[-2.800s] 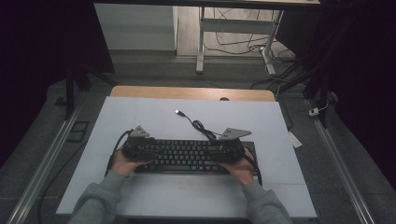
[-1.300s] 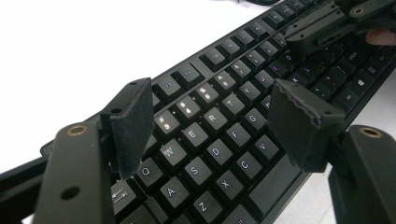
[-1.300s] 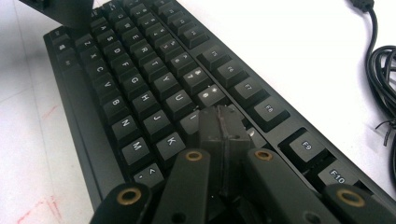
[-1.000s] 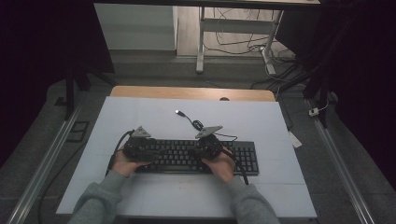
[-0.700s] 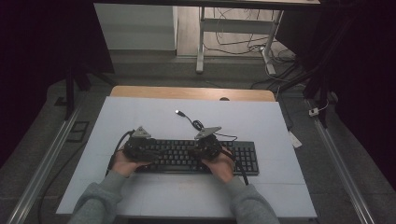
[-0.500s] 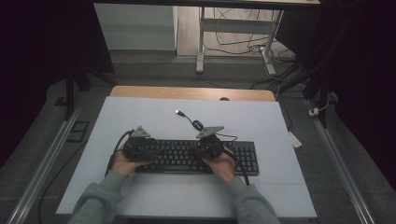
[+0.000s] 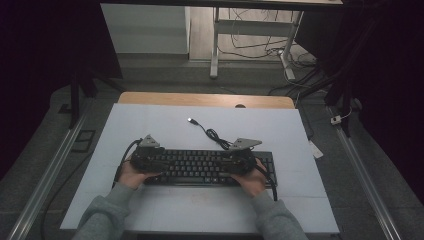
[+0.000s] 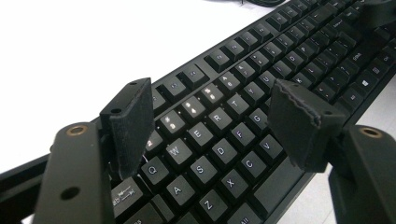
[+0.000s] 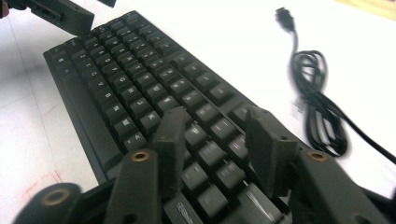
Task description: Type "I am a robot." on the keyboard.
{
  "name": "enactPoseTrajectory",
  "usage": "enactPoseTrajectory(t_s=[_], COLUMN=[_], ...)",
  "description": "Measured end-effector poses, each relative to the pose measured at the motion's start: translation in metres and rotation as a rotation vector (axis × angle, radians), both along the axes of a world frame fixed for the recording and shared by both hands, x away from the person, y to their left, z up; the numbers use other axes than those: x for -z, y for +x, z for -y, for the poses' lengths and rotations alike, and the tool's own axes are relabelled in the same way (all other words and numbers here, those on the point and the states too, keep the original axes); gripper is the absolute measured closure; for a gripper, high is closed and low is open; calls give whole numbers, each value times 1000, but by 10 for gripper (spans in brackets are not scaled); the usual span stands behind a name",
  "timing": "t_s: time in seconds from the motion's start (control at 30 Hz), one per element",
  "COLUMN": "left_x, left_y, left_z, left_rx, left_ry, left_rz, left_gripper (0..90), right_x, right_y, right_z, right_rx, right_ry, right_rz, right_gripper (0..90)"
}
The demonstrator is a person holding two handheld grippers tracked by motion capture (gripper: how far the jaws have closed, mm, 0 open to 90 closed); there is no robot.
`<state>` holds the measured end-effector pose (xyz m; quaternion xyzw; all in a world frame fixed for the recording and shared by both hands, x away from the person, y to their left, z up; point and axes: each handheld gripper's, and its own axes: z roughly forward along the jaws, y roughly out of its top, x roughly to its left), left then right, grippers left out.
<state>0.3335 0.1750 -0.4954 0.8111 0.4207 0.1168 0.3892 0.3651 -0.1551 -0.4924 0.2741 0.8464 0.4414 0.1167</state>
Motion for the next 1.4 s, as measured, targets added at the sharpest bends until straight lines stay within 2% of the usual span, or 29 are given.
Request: enactPoseTrajectory(t_s=[0.13,0.33,0.57,1.03,1.4], left_x=[0,0,1,0,-1], left_y=[0,0,1,1,5], left_z=[0,0,0,-1,4], left_rx=[-1,-1,-2,-7,0], left_ry=[1,-2,0,0,-25], left_rz=[-1,-1,-1,20,42], left_gripper=[314,315,316,337,392], right_x=[-2,-1,1,2,1], right_y=[-7,-18,-26,-27,-27], right_z=[16,38,52,55,54], right_rx=[23,38,42,43,39], right_ry=[1,1,0,-4,-10], right_rz=[18,30,34,42,46], right_gripper=[511,491,480,477,477])
